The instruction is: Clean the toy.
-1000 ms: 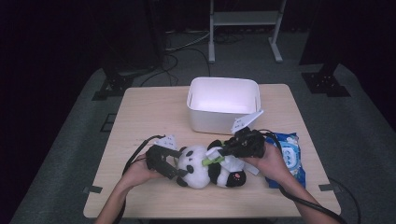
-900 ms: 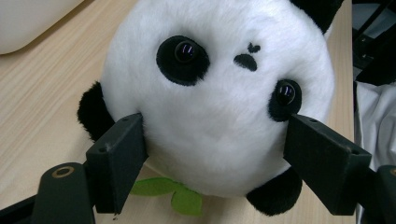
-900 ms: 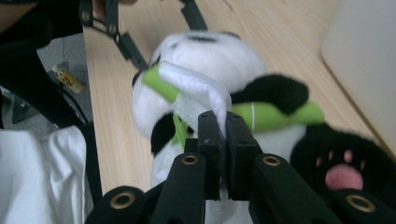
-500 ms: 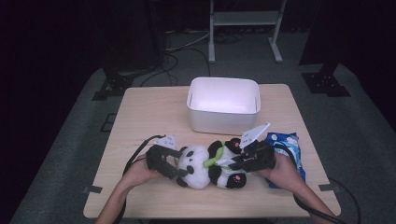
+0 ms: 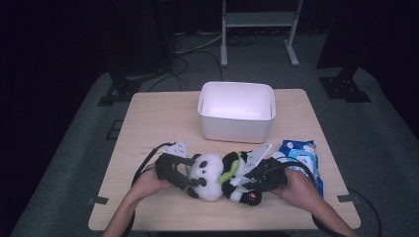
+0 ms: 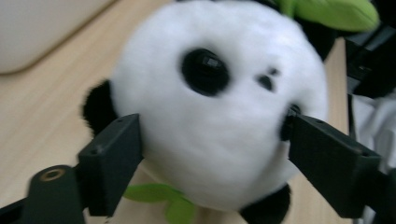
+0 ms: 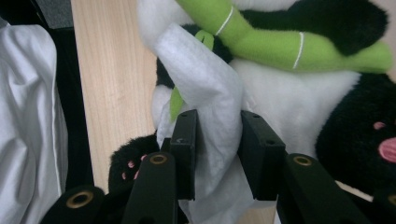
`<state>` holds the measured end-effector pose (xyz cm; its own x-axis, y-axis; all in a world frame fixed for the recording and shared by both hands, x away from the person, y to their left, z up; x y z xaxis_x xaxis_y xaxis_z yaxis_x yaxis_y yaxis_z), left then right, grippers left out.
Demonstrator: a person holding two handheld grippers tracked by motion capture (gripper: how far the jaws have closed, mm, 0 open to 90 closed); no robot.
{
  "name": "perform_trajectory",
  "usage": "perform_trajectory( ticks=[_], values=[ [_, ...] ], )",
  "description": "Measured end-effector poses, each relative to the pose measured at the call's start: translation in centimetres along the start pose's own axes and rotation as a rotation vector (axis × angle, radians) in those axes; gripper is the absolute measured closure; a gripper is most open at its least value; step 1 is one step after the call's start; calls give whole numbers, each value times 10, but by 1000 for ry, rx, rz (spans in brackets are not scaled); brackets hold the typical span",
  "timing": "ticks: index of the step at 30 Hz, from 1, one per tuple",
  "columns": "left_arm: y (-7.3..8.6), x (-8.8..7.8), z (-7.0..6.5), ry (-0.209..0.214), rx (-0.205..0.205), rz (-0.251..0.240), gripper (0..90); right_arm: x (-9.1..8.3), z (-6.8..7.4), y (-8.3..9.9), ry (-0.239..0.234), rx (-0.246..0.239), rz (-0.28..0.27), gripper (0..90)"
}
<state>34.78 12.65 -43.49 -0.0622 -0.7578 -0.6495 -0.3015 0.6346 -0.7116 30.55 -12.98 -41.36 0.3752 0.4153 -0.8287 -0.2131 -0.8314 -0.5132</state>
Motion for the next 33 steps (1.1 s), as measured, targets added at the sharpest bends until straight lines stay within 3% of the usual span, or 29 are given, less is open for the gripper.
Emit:
perform_trajectory(
  ticks=[7,15,17,24,33],
  values=[
    [-4,5,2,10,-7,-1,100,3,2,7,11,20,-23,700],
    [0,7,-1,9,9,-2,209,2,5,9,63,85,-14,816],
    [2,8,-1,4,12,0,216,-4,1,11,39,130,-35,840],
    [1,12,-4,-6,26,14,219,-13,-4,17,29,167,-40,853],
    [0,14,-2,0,21,5,218,-30,-24,5,34,218,-78,854]
  ],
)
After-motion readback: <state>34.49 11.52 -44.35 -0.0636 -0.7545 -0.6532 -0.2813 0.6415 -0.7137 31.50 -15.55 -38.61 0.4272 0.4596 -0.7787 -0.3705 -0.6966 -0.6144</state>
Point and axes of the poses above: each handheld gripper's, and its own axes: x roughly forward along the jaws, y roughly out of its underside, z roughly to its left, the point moved 4 cm from there along x, roughly forward along the jaws, and after that the axes turned 12 degrees about y, right-handed, at the moved point
